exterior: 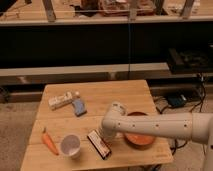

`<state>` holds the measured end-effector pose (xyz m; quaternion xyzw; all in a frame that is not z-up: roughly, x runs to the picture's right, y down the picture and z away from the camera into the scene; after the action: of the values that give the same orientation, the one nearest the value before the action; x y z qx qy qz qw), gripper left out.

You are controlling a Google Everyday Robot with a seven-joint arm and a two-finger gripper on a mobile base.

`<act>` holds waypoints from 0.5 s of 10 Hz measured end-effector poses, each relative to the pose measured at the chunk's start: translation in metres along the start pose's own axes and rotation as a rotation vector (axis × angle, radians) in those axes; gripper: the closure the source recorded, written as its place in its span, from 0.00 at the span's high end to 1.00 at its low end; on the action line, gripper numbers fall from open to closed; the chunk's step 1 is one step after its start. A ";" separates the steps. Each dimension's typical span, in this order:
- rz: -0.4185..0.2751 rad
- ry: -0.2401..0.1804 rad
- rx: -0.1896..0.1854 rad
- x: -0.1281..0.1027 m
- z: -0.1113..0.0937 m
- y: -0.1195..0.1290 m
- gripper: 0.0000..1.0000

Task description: Push the eraser across the table

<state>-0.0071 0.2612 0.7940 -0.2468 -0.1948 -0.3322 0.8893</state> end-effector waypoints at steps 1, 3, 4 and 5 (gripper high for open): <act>-0.006 -0.004 0.001 -0.002 0.000 0.001 0.05; -0.017 -0.007 0.001 -0.005 0.000 -0.001 0.05; -0.020 -0.008 0.000 -0.006 0.000 -0.001 0.05; -0.022 -0.009 0.000 -0.007 -0.001 -0.002 0.05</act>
<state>-0.0130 0.2633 0.7904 -0.2459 -0.2016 -0.3410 0.8847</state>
